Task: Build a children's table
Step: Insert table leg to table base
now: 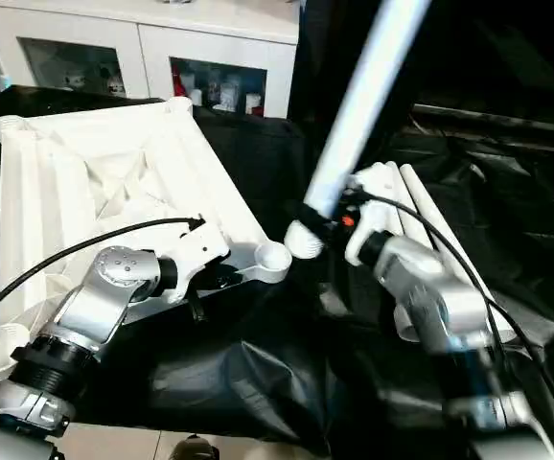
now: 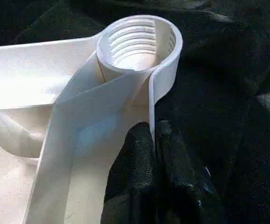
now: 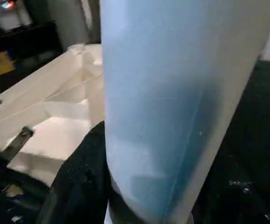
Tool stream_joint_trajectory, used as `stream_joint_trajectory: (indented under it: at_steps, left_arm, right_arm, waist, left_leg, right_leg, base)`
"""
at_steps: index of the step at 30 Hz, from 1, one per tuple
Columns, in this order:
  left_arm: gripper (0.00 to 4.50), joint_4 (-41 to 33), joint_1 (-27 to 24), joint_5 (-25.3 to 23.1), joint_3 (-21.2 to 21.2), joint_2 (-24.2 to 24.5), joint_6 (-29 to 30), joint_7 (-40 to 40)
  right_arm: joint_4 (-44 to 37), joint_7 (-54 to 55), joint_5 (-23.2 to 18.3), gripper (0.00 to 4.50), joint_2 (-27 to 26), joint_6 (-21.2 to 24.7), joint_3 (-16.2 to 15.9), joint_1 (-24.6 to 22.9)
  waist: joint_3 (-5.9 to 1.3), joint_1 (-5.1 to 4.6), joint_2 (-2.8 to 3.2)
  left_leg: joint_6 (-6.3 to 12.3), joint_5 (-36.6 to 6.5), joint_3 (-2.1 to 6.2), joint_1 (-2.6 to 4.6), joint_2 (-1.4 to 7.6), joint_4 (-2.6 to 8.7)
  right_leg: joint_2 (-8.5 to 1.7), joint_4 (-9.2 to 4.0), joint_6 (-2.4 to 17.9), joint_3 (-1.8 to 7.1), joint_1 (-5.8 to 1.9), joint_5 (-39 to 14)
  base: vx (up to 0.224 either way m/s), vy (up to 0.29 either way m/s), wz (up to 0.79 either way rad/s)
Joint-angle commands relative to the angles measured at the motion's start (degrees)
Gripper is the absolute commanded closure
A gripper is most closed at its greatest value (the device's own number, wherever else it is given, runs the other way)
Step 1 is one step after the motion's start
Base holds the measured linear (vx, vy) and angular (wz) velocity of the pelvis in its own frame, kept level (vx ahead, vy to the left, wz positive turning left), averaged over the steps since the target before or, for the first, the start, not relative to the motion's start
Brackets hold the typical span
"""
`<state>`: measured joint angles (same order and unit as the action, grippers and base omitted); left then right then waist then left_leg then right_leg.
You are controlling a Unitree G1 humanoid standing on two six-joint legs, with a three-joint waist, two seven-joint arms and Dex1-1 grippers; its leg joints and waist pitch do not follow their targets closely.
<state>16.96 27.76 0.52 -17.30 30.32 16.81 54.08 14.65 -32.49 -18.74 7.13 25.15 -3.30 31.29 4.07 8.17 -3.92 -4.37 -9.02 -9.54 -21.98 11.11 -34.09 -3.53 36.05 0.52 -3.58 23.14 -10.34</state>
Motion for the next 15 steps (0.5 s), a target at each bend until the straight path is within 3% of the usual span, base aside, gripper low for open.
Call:
stream_joint_trajectory:
  at_steps: [1,3,7,15]
  left_arm:
    - [4.50,-1.5,1.2,-0.4,-1.4,-1.1,-0.1,-0.7]
    - [4.50,-1.8,1.5,-0.7,-1.4,-1.6,0.3,-0.8]
    - [4.50,-3.5,1.4,-1.1,-1.7,-1.8,0.8,-0.6]
    - [4.50,-7.9,0.8,-1.8,-2.9,-1.7,1.7,0.6]
  right_arm:
    - [0.6,-1.6,-0.8,2.59,0.8,1.0,-0.3,1.2]
    - [3.6,-3.3,0.2,2.59,1.1,0.5,-1.3,2.7]
    - [9.7,-4.7,1.6,2.59,0.9,-2.2,-2.1,4.9]
    - [18.7,-7.2,3.6,2.59,-0.4,-5.6,-3.1,8.3]
  waist:
    - [-3.02,-0.60,0.67]
    - [-2.84,-0.75,0.25]
    - [-2.63,-0.84,0.17]
    - [-2.43,-0.92,-0.59]
  left_leg:
    - [-2.84,-18.8,0.76,1.74,2.23,5.15]
    - [-2.68,-18.4,0.72,1.59,2.18,5.15]
    - [-2.84,-18.7,0.73,1.70,2.24,5.16]
    - [-3.02,-17.0,0.63,1.68,2.45,5.36]
  right_leg:
    - [-4.95,-5.01,7.0,2.99,-1.38,-20.7]
    - [-5.01,-4.99,7.0,2.99,-1.42,-20.9]
    - [-5.23,-5.31,7.0,3.05,-1.25,-22.6]
    - [-5.07,-4.88,8.2,2.96,-1.34,-19.1]
  base:
    - [0.000,0.000,0.00]
    - [0.000,0.000,0.00]
    - [0.000,0.000,0.00]
    - [0.000,0.000,0.00]
